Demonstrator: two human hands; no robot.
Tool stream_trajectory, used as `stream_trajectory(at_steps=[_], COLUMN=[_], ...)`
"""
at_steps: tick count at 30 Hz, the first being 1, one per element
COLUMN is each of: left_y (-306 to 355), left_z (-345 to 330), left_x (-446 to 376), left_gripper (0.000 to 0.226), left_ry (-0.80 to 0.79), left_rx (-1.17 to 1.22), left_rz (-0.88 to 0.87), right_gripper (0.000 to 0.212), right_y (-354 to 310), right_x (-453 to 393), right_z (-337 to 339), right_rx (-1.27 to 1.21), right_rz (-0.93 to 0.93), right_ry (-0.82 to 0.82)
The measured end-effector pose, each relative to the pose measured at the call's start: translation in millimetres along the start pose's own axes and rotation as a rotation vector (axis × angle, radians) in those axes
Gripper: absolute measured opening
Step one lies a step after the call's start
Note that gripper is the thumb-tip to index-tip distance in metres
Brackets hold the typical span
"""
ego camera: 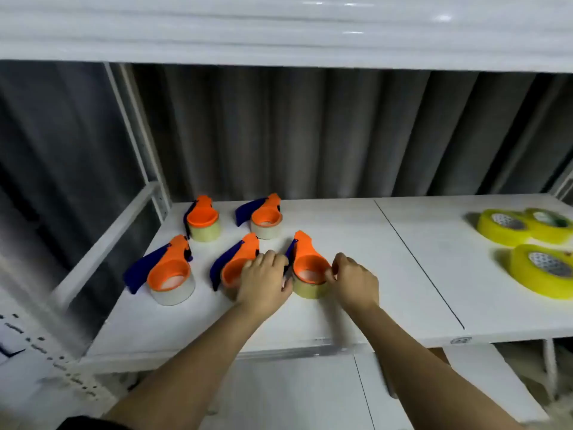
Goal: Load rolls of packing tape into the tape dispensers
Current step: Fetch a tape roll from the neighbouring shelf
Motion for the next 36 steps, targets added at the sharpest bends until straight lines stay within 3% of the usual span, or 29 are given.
stream_trajectory(at_steps=[4, 9, 21, 24, 27, 30, 33, 36], left_y=[23.1, 51.3, 69.0, 66.2, 53.3, 39.2, 38.2, 34.9], left_z=[-21.9, -42.6, -55.3, -49.9, -37.2, -22.0, -8.9, 1.3], left_x=[-4.4, -9.6, -30.3, -33.9, -36.6, -38.4, -37.8, -31.5], left_gripper=[0.039, 0.040, 0.029, 0.025, 0.019, 0.013, 0.014, 0.023], left_ry=[0.044, 0.074, -0.055, -0.076, -0.065, -0.121, -0.148, -0.158], left_rx=[-0.018, -0.108, -0.159, 0.001, 0.233, 0.700, 1.173, 1.375], left_rz=[-0.046, -0.175, -0.240, -0.184, -0.099, 0.097, 0.182, 0.207], right_gripper=[0.033, 0.046, 0.032, 0.023, 0.024, 0.026, 0.044, 0.054], right_y=[22.3, 34.5, 27.0, 20.6, 10.2, -1.2, -17.5, -32.9], right_x=[-12.8, -22.8, -34.1, -33.9, -33.0, -26.8, -20.8, -18.6], right_z=[-18.5, -43.8, -54.1, -47.7, -30.1, -23.8, -22.6, -15.6], right_rx=[-0.137, -0.400, -0.608, -0.779, -1.127, -1.387, -1.547, -1.543], right_rz=[-0.038, -0.052, -0.036, -0.048, -0.047, -0.091, -0.095, -0.018], right_ry=[-0.098, -0.295, -0.337, -0.328, -0.315, -0.443, -0.538, -0.516])
Point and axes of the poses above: each hand's wrist, its own x-axis away from the middle knuckle, its own z-axis out of the back of the hand, y = z × x, the point moved 6 cm from there along -x, towards the middle knuckle, and after that the axes turned 5 degrees about -y, right-handed, at the moved point
